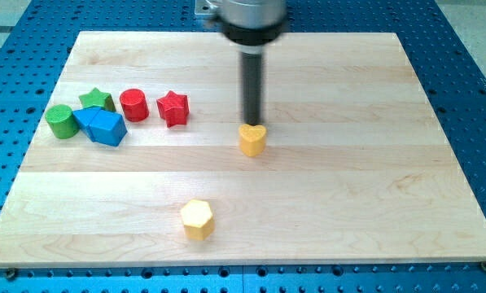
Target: Push the yellow heart to the right of the red star
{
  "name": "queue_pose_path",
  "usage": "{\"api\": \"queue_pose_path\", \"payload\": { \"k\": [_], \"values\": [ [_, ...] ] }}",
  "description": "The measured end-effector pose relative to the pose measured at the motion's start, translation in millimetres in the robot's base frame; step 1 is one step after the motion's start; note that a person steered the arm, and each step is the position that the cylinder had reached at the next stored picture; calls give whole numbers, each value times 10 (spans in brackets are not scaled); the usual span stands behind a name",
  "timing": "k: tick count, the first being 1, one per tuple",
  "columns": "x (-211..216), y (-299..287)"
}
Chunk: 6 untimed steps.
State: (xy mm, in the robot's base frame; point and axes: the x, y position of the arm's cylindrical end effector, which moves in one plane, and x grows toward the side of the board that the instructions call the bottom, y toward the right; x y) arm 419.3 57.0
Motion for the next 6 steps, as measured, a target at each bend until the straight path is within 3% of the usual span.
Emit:
{"api": "queue_pose_path", "payload": {
  "k": [1,2,3,4,6],
  "values": [
    [453,889],
    [840,197],
    [590,-246],
    [292,-304],
    [161,-857]
  ]
}}
